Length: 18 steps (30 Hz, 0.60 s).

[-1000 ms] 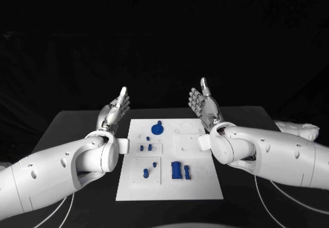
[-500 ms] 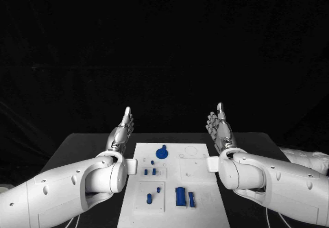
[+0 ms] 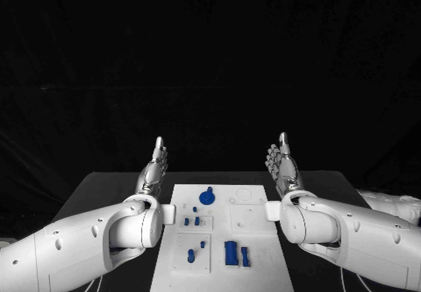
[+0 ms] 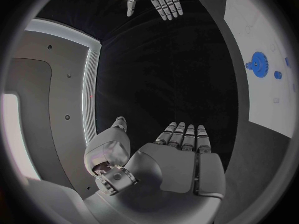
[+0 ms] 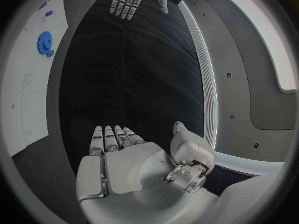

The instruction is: Assemble the parts on the task board

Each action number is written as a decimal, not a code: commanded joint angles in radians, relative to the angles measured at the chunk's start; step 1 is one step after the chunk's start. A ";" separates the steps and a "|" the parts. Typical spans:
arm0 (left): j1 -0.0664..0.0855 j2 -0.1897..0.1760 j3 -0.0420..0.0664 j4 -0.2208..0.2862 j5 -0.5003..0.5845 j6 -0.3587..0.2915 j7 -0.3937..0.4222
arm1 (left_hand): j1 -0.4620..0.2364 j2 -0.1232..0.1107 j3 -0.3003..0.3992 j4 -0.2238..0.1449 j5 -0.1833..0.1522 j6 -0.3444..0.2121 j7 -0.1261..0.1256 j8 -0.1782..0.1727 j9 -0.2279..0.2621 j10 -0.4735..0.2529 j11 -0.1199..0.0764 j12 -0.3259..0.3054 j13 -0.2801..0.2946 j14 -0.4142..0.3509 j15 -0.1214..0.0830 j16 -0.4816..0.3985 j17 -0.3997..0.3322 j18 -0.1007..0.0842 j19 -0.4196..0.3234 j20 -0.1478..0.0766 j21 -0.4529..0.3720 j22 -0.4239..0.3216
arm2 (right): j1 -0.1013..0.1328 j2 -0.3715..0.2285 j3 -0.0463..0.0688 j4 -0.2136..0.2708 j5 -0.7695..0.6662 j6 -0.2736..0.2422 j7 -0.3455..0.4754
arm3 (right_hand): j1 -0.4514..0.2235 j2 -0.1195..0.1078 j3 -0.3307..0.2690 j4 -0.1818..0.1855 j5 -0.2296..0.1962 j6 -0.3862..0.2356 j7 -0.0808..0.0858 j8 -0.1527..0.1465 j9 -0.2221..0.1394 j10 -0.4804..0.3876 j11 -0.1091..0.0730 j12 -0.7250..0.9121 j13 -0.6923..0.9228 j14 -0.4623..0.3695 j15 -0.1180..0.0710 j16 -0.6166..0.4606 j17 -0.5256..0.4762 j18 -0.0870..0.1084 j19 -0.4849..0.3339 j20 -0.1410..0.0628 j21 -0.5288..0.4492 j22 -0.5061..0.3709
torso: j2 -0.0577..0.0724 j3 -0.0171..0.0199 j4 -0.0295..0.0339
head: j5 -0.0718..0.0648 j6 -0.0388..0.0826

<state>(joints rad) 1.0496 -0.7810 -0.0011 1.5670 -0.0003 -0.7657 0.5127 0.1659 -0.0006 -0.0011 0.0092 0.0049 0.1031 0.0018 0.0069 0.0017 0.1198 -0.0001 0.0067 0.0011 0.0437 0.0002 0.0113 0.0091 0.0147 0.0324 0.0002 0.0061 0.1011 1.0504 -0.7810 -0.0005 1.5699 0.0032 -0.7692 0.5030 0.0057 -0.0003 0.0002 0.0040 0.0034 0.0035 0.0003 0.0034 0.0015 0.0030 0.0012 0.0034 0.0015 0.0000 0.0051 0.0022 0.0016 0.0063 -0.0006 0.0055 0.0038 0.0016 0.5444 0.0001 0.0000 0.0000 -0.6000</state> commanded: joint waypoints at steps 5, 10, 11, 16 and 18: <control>0.000 0.001 0.001 0.003 0.000 -0.004 0.007 | -0.066 0.001 0.001 -0.009 -0.005 -0.103 -0.002 -0.007 -0.002 -0.049 0.000 -0.007 -0.001 -0.044 0.000 -0.011 -0.009 -0.015 -0.032 0.000 -0.006 -0.101 | 0.000 0.001 0.000 0.000 -0.003 -0.001 0.017 | -0.006 0.000 0.000 -0.004 -0.003 -0.003 0.000 -0.003 -0.001 -0.003 -0.001 -0.003 -0.001 0.000 -0.005 -0.002 -0.002 -0.006 0.001 -0.005 -0.004 -0.002 | 0.000 -0.0001 0.0000 | 0.000 0.000; 0.000 0.001 0.001 0.003 0.000 -0.004 0.007 | -0.082 0.001 0.001 -0.009 -0.005 -0.103 -0.002 -0.007 -0.002 -0.120 0.000 -0.007 -0.001 -0.044 0.000 -0.011 -0.009 -0.015 -0.032 0.000 -0.006 -0.101 | 0.000 0.001 0.000 0.000 -0.003 -0.001 0.017 | -0.006 0.000 0.000 -0.004 -0.003 -0.003 0.000 -0.003 -0.001 -0.003 -0.001 -0.003 -0.001 0.000 -0.005 -0.002 -0.002 -0.006 0.001 -0.005 -0.004 -0.002 | 0.000 -0.0001 0.0000 | 0.000 0.000; 0.000 0.001 0.001 0.003 0.000 -0.004 0.007 | -0.085 0.001 0.001 -0.009 -0.005 -0.103 -0.002 -0.007 -0.002 -0.120 0.000 -0.007 -0.001 -0.044 0.000 -0.011 -0.009 -0.015 -0.032 0.000 -0.006 -0.101 | 0.000 0.001 0.000 0.000 -0.003 -0.001 0.017 | -0.006 0.000 0.000 -0.004 -0.003 -0.003 0.000 -0.003 -0.001 -0.003 -0.001 -0.003 -0.001 0.000 -0.005 -0.002 -0.002 -0.006 0.001 -0.005 -0.004 -0.002 | 0.000 -0.0001 0.0000 | 0.000 0.000; 0.000 0.001 0.001 0.003 0.000 -0.004 0.007 | -0.166 0.001 0.001 -0.009 -0.005 -0.103 -0.002 -0.007 -0.002 -0.120 0.000 -0.007 -0.001 -0.044 0.000 -0.011 -0.009 -0.015 -0.032 0.000 -0.006 -0.101 | 0.000 0.001 0.000 0.000 -0.003 -0.001 0.017 | -0.006 0.000 0.000 -0.004 -0.003 -0.003 0.000 -0.003 -0.001 -0.003 -0.001 -0.003 -0.001 0.000 -0.005 -0.002 -0.002 -0.006 0.001 -0.005 -0.004 -0.002 | 0.000 -0.0001 0.0000 | 0.000 0.000; 0.000 0.001 0.001 0.003 0.000 -0.004 0.007 | -0.166 0.001 0.001 -0.009 -0.005 -0.103 -0.002 -0.007 -0.002 -0.120 0.000 -0.007 -0.001 -0.044 0.000 -0.011 -0.009 -0.015 -0.032 0.000 -0.006 -0.101 | 0.000 0.001 0.000 0.000 -0.003 -0.001 0.017 | -0.006 0.000 0.000 -0.004 -0.003 -0.003 0.000 -0.003 -0.001 -0.003 -0.001 -0.003 -0.001 0.000 -0.005 -0.002 -0.002 -0.006 0.001 -0.005 -0.004 -0.002 | 0.000 -0.0001 0.0000 | 0.000 0.000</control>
<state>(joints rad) 1.0495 -0.7810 -0.0011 1.5672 0.0019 -0.7674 0.5116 0.0077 0.0000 0.0017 0.0065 0.0050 0.0051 -0.0003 0.0033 0.0009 0.0053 -0.0001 0.0068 0.0015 0.0050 0.0001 0.0035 0.0009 0.0148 0.0043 0.0005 0.0062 0.0246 1.0503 -0.7810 -0.0005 1.5699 0.0054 -0.7728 0.5051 0.0057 -0.0002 0.0002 0.0041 0.0035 0.0035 0.0004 0.0035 0.0011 0.0030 0.0012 0.0034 0.0009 0.0000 0.0052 0.0022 0.0008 0.0065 -0.0005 0.0056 0.0038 0.0010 0.5442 0.0001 0.0000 0.0000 -0.5999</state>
